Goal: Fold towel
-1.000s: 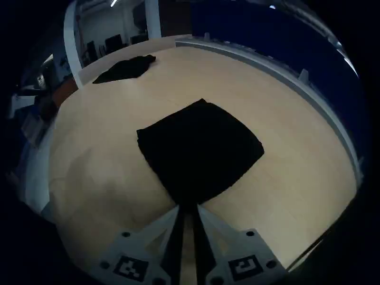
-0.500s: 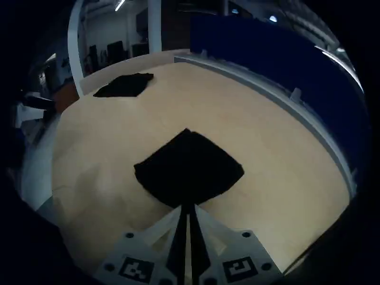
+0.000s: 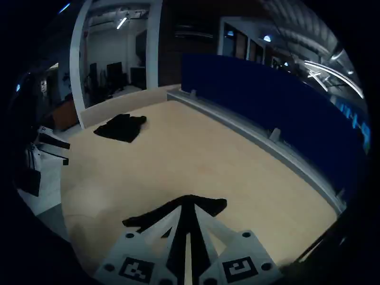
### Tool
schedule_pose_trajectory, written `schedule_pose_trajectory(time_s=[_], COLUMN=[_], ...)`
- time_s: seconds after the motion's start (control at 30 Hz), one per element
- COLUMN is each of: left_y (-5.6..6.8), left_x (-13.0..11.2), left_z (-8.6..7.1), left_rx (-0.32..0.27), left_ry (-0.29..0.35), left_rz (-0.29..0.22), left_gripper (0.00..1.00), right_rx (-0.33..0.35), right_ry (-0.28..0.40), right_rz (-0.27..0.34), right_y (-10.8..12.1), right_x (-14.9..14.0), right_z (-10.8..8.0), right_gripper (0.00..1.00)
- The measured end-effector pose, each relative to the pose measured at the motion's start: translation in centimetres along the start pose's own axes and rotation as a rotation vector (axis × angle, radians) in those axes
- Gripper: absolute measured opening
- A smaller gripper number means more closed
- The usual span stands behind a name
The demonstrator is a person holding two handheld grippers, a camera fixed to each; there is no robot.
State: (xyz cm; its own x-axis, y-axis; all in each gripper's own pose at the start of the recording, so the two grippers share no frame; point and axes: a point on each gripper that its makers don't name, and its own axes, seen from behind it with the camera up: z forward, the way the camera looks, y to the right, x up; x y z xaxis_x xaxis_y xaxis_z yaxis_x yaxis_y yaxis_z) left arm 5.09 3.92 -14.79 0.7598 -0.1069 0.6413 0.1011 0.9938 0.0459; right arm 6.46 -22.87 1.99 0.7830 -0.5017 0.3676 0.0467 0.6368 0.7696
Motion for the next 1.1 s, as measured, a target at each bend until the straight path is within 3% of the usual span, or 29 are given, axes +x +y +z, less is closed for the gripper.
schedule_pose_trajectory(time_s=[0.27, 0.47, 0.67, 1.1], left_y=[1.1, 1.5, 2.1, 4.6], left_x=[0.8, 1.5, 2.0, 2.4], left_z=[0.4, 0.7, 1.1, 1.8], left_rx=[-0.023, -0.033, -0.039, -0.067], left_ry=[0.007, 0.012, 0.012, 0.001], left_rz=[0.01, 0.015, 0.016, 0.018], left_gripper=[0.94, 0.94, 0.94, 0.95], right_rx=[-0.051, -0.102, -0.157, -0.324], right_ry=[0.027, 0.03, 0.032, -0.004], right_rz=[0.04, 0.055, 0.076, 0.118], right_y=[2.9, 6.7, 11.5, 23.3], right_x=[0.7, 0.2, 0.0, -3.3], right_z=[-2.1, -4.7, -8.0, -16.0], right_gripper=[0.03, 0.03, 0.03, 0.03])
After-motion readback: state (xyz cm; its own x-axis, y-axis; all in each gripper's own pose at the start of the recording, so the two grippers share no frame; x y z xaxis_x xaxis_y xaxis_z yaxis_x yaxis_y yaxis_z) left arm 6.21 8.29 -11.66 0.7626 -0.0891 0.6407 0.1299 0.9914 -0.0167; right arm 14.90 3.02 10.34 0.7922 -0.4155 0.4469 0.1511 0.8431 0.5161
